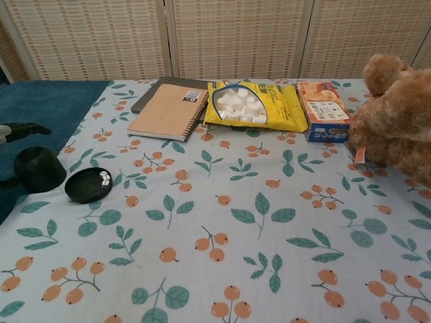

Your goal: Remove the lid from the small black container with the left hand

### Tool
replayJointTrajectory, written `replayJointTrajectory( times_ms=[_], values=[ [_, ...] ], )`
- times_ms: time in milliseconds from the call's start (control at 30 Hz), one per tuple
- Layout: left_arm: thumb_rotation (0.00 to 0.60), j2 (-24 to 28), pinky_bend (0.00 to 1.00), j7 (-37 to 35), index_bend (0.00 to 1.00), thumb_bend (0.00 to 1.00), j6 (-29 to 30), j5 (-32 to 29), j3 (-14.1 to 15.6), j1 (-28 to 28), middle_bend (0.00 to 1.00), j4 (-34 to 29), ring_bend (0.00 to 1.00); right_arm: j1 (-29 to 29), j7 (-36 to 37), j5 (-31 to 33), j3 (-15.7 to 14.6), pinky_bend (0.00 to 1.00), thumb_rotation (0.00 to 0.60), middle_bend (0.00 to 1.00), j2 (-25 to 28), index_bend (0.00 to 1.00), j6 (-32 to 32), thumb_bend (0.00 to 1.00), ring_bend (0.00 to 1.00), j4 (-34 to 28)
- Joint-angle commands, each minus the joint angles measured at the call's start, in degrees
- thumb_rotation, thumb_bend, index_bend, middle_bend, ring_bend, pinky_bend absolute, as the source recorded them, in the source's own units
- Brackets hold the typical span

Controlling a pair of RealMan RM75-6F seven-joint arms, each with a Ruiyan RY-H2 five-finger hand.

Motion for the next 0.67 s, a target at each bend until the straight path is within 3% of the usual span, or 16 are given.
replayJointTrajectory(
  times_ms=[33,200,300,400,500,667],
  values=[
    [0.6,1.71,0.1,-0.77,0.0,0.37,2.89,1.69,-0.04,0.95,0.0,-3.2,0.0,-0.2,0.23,-0.46,-0.17,0.0,0.6,0.0,0.13,0.0,0.45,0.18,0.0,0.05],
    [0.6,6.13,0.09,-5.19,0.0,0.37,13.91,9.47,1.48,5.46,0.0,-11.44,0.0,-0.83,0.89,-1.77,-0.54,0.0,0.6,0.0,0.42,0.0,2.01,0.18,0.0,0.27],
    [0.6,7.98,0.09,-8.28,0.0,0.36,21.91,17.09,6.33,10.49,0.0,-14.32,0.0,-1.21,1.43,-2.23,-0.61,0.0,0.6,0.0,0.6,0.0,2.92,0.18,0.0,0.51],
    [0.6,7.75,0.08,-7.5,0.0,0.36,30.92,23.8,11.07,16.43,0.0,-12.48,0.0,-1.44,1.65,-2.03,-0.34,0.0,0.6,0.0,0.67,0.0,3.42,0.18,0.0,0.7],
    [0.6,5.95,0.07,-7.63,0.0,0.36,38.8,28.38,13.25,21.16,0.0,-9.33,0.0,-1.51,1.43,-1.62,0.0,0.0,0.6,0.0,0.42,0.0,3.38,0.18,0.0,0.79],
    [0.6,7.17,0.05,-5.93,0.0,0.36,41.37,29.81,14.25,23.89,0.0,-9.84,0.0,-1.25,1.43,-1.25,0.36,0.0,0.6,0.0,0.22,0.0,2.83,0.18,0.0,0.8]
  ],
)
